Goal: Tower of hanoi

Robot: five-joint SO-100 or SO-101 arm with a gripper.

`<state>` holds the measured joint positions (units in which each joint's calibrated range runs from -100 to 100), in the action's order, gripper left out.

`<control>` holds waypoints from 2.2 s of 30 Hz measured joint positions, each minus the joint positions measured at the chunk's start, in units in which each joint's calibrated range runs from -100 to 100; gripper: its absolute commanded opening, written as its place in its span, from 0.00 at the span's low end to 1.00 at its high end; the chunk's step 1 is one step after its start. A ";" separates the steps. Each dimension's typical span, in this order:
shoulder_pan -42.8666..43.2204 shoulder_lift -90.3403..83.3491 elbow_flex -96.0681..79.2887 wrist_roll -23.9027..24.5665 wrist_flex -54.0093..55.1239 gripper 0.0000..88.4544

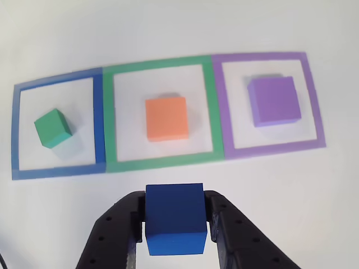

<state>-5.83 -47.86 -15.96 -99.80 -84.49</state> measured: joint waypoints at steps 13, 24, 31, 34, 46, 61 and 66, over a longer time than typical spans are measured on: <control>-16.72 -4.62 -18.92 -0.20 14.96 0.05; -21.38 1.18 -55.23 -0.20 64.66 0.05; -21.38 15.28 -60.39 -0.20 91.41 0.06; -21.38 22.17 -60.47 -0.20 100.59 0.06; -21.38 45.09 -55.66 -0.20 121.49 0.06; -21.38 53.40 -49.29 -0.20 124.18 0.18; -22.55 53.82 -49.29 -0.20 124.50 0.28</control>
<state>-28.38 5.96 -65.25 -100.00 40.01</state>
